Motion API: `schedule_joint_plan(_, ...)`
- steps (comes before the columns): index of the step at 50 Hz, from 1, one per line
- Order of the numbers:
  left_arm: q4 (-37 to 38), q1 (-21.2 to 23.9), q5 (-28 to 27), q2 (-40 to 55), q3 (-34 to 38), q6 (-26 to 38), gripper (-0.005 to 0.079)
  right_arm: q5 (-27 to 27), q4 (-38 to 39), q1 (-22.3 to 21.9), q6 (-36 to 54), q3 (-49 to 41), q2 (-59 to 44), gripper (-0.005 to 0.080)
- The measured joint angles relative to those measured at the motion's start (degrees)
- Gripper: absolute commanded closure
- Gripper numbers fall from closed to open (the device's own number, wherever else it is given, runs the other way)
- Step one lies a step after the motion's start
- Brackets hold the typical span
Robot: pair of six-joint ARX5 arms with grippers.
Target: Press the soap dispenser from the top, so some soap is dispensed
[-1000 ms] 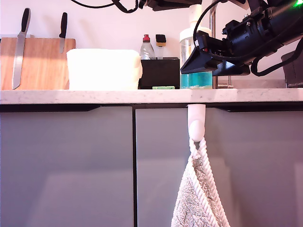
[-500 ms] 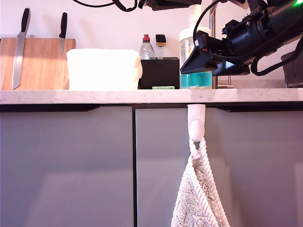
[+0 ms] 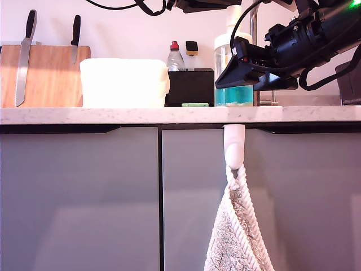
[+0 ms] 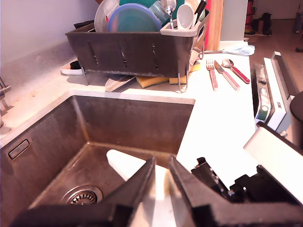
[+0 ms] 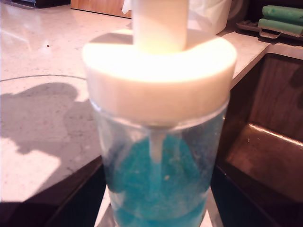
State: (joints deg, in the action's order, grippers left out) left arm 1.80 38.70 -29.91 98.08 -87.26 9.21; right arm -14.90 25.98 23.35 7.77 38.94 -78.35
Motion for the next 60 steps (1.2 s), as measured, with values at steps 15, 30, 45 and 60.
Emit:
schedule_joint_plan(15, 1.7, -0.1, 0.1, -1.1, -0.3, 0.0, 0.0665, 0.0, 0.0, 0.0, 0.0, 0.0, 0.0, 0.0347)
schedule_joint_plan(30, 5.4, -1.9, 0.1, -8.7, -0.3, 0.0, 0.0665, 0.0, 0.0, 0.0, 0.0, 0.0, 0.0, 0.0347)
schedule_joint_plan(45, 22.0, -7.7, 0.1, -15.3, -0.3, 0.4, 0.0725, 0.1, 0.0, 0.0, 0.0, 0.0, 0.0, 0.0347)
schedule_joint_plan(60, 37.3, -14.2, 0.4, -21.5, -0.3, 4.6, 0.0766, 0.1, 0.0, 0.0, 0.0, 0.0, 0.0, 0.0311)
